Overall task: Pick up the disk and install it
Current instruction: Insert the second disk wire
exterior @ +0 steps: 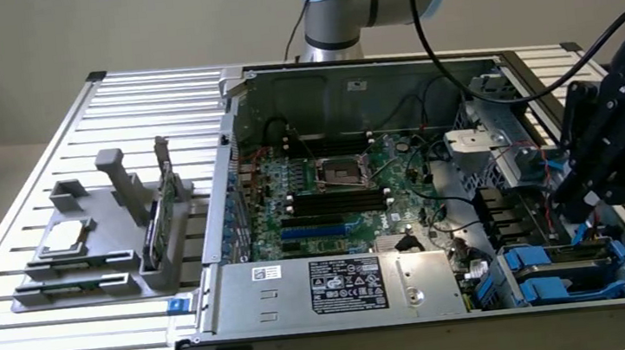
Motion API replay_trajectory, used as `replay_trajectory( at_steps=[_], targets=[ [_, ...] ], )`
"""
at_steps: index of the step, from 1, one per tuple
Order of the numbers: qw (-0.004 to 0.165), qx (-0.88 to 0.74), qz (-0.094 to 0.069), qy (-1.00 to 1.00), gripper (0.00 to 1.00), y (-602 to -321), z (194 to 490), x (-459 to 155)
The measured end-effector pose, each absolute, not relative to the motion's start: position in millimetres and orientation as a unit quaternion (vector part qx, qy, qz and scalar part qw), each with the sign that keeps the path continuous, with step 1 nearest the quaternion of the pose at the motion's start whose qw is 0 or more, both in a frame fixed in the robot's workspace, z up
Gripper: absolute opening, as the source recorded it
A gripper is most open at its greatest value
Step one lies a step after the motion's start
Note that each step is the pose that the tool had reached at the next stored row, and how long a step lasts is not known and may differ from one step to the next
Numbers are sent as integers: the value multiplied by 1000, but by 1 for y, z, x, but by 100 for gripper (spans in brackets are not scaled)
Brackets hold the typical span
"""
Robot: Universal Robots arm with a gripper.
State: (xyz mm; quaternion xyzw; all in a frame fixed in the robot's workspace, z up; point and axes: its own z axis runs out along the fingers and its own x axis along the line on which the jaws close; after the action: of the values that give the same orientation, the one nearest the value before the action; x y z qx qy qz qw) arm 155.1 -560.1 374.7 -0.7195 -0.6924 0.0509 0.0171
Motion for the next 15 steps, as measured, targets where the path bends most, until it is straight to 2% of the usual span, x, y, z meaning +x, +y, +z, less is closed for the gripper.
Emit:
replay_trajectory(
  at_steps=[10,15],
  targets=[
    [-7,-715,74,-695,24,-552,377,154],
    [-9,-714,74,-696,24,-550,377,154]
  ],
)
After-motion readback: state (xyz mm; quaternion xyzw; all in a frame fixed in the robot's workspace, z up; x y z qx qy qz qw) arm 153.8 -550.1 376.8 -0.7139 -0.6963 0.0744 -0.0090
